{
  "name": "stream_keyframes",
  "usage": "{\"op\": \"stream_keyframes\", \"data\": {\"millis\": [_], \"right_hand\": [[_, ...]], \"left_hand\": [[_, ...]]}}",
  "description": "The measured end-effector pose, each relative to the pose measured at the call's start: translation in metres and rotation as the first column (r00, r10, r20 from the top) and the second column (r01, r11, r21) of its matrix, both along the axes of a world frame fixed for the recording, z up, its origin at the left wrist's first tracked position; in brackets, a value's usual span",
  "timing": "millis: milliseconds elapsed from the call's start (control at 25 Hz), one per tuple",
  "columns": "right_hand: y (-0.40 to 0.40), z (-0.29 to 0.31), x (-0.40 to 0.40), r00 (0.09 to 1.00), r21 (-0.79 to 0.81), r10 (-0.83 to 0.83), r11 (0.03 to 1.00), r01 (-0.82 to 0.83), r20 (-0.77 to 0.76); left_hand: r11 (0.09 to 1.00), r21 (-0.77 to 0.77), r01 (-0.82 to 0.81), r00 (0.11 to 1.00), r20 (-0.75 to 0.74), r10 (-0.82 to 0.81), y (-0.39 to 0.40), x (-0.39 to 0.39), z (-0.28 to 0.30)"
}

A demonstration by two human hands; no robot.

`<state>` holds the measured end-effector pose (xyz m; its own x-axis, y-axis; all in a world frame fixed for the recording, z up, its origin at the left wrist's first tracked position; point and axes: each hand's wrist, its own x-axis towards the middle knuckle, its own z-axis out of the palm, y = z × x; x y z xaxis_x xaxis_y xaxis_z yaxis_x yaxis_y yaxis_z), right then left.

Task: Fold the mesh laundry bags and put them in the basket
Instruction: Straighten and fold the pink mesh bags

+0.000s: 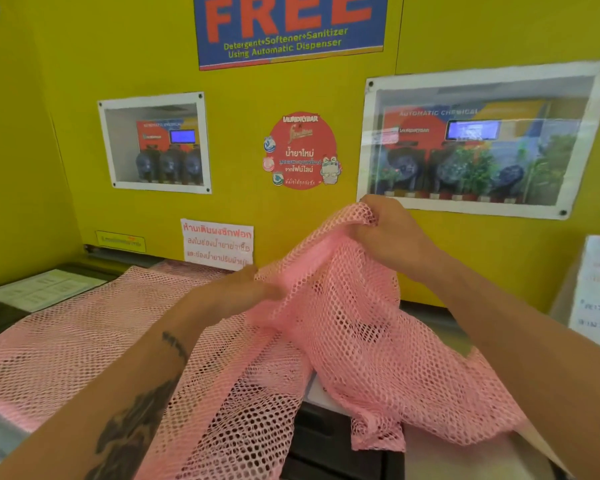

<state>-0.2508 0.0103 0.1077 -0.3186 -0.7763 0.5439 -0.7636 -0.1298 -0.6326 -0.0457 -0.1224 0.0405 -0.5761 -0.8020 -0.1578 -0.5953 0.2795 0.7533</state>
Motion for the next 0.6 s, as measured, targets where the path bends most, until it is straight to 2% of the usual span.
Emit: {"op": "stream_keyframes", "data": {"millis": [80, 160, 200, 240, 280, 320, 360, 400, 440, 480, 520, 600], "right_hand": [[-0.001, 0.004, -0.008, 0.999, -0.017, -0.034, 0.999, 0.035, 0.027], [0.002, 0.004, -0.017, 0.995, -0.051, -0.071, 0.996, 0.074, 0.065], [0.006, 0.005, -0.025, 0.993, -0.013, -0.108, 0.994, 0.108, 0.043], [0.014, 0.006, -0.032, 0.985, 0.124, -0.158, 0.978, 0.165, -0.065], [0.023, 0.007, -0.038, 0.952, 0.349, -0.178, 0.900, 0.260, -0.250], [0.033, 0.005, -0.044, 0.901, 0.557, -0.129, 0.748, 0.362, -0.413], [0.043, 0.003, -0.048, 0.870, 0.678, -0.047, 0.607, 0.415, -0.490], [0.050, 0.000, -0.051, 0.896, 0.742, -0.011, 0.557, 0.374, -0.444], [0.055, -0.002, -0.051, 0.958, 0.753, -0.027, 0.612, 0.243, -0.287], [0.056, -0.006, -0.050, 0.996, 0.678, -0.055, 0.730, 0.083, -0.063], [0.055, -0.010, -0.049, 0.990, 0.551, -0.047, 0.834, -0.033, 0.130], [0.045, -0.019, -0.043, 0.946, 0.396, 0.009, 0.907, -0.144, 0.323]], "left_hand": [[0.996, 0.028, 0.086, 0.995, 0.051, -0.087, 0.006, -0.010, -0.004], [0.990, -0.064, 0.126, 0.988, 0.098, -0.119, 0.013, -0.025, -0.006], [0.983, -0.137, 0.126, 0.989, 0.100, -0.112, 0.016, -0.033, -0.006], [0.973, -0.206, 0.105, 0.993, 0.070, -0.092, 0.020, -0.040, -0.005], [0.963, -0.263, 0.054, 0.999, 0.005, -0.054, 0.021, -0.045, -0.005], [0.950, -0.311, -0.010, 0.996, -0.087, -0.018, 0.020, -0.050, -0.005], [0.929, -0.365, -0.062, 0.983, -0.182, -0.005, 0.019, -0.056, -0.005], [0.890, -0.445, -0.097, 0.962, -0.271, -0.031, 0.020, -0.060, -0.003], [0.836, -0.539, -0.100, 0.941, -0.325, -0.097, 0.022, -0.064, 0.000], [0.777, -0.625, -0.076, 0.918, -0.348, -0.189, 0.026, -0.069, 0.005], [0.730, -0.682, -0.040, 0.890, -0.357, -0.285, 0.031, -0.076, 0.008], [0.678, -0.735, 0.009, 0.805, -0.397, -0.441, 0.047, -0.087, 0.015]]}}
